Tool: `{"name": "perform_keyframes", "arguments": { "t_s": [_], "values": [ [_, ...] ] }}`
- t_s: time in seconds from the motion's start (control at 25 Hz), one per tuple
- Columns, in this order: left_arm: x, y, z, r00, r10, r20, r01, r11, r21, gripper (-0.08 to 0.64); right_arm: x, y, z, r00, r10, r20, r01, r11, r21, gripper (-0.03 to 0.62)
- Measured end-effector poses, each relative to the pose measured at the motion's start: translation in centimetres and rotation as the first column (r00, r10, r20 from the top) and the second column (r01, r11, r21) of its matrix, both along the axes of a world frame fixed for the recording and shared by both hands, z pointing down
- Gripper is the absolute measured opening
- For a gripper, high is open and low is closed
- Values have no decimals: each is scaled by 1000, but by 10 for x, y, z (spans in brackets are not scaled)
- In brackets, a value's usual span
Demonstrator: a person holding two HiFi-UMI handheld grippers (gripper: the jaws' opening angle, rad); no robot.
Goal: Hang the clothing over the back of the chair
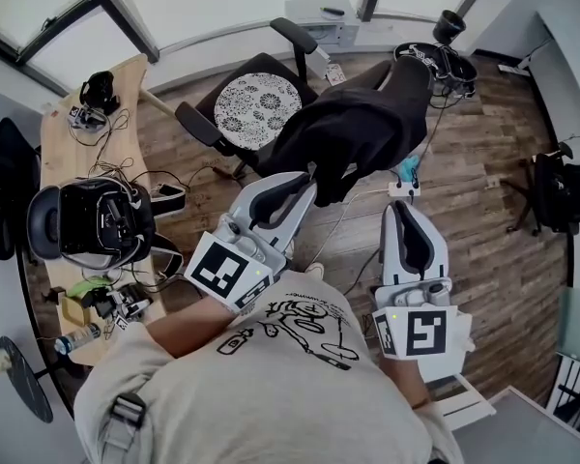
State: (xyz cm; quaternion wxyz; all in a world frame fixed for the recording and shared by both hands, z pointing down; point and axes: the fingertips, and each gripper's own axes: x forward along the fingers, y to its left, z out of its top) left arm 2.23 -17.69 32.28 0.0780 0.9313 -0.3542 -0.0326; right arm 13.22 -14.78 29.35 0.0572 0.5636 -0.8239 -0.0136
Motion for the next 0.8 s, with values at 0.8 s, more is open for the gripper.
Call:
{"name": "perform_keyframes", "arguments": {
  "t_s": [0.8],
  "values": [
    [8,-3,3,1000,18,-4,-18,1000,-20,31,11,-7,-1,999,31,8,-31,1000,-1,21]
  ]
}}
